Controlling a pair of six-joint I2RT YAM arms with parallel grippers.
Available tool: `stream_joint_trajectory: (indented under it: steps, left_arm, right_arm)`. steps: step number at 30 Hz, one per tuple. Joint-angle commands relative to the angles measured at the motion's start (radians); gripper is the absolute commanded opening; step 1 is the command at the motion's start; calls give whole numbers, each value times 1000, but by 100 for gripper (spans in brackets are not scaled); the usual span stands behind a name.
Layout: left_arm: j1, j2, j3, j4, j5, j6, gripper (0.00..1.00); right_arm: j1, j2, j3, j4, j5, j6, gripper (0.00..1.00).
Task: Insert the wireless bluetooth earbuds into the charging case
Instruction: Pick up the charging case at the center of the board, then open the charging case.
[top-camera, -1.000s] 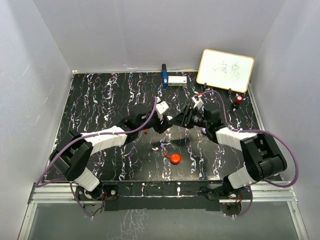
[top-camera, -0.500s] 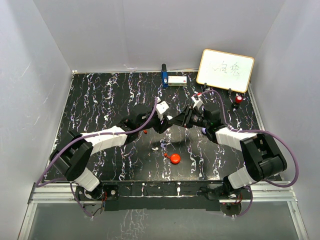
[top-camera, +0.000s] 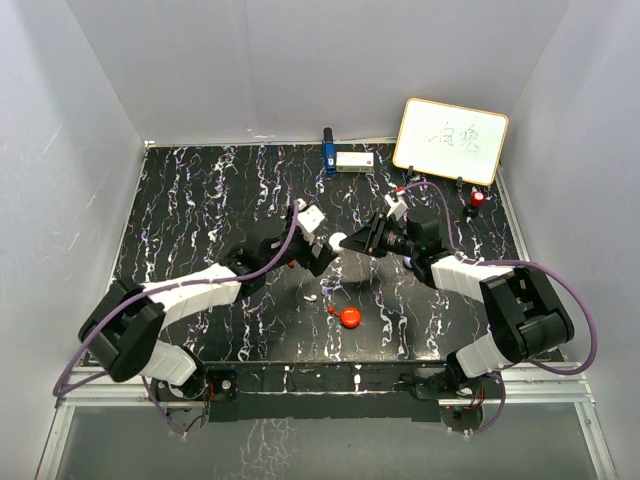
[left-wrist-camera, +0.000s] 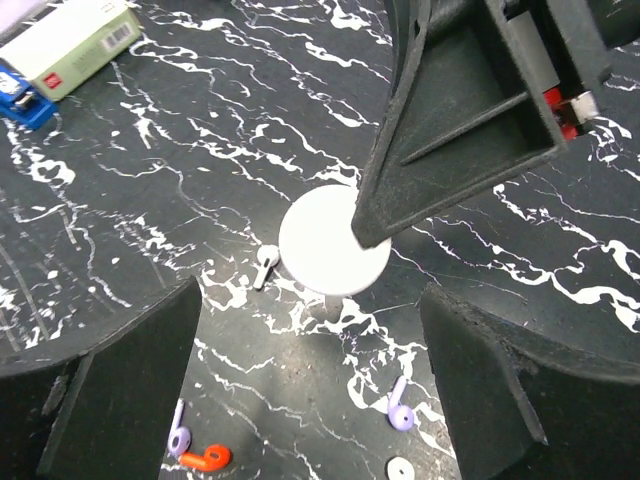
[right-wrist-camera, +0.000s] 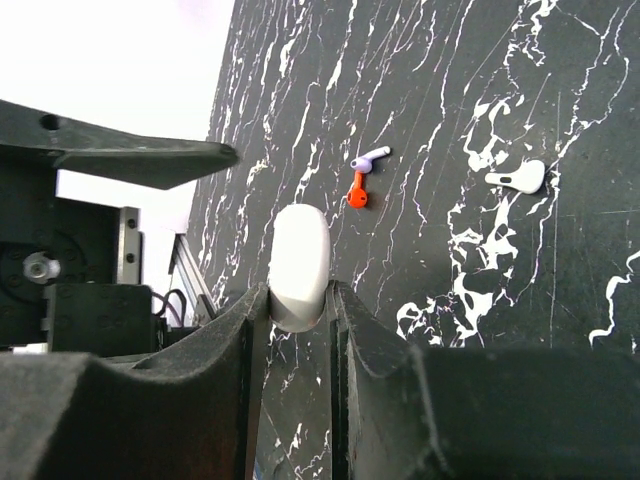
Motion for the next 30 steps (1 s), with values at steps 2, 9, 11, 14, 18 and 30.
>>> stream_joint_trajectory:
  steps: [2, 9, 11, 14, 18, 30]
  left_arm:
    - [-3, -167, -63, -10, -109, -32, 92]
    - [-3, -177, 2, -162, -311, -151, 95]
    - [-3, -148, 41, -193, -315, -193, 95]
    - [-3, -109, 61, -197, -312, -232, 94]
    - [-9, -86, 53, -171, -305, -259, 94]
    - [-16, -28, 23, -96, -249, -284, 94]
  right_arm:
    - [-11, -27, 27, -14, 25, -42, 2]
    - [-14, -24, 73, -126, 11, -116, 1]
    - [-14, -28, 89, -168, 1, -153, 1]
    - [-13, -40, 99, -202, -11, -179, 0]
    - [-13, -61, 106, -225, -11, -186, 0]
    - [-12, -69, 129, -254, -35, -198, 0]
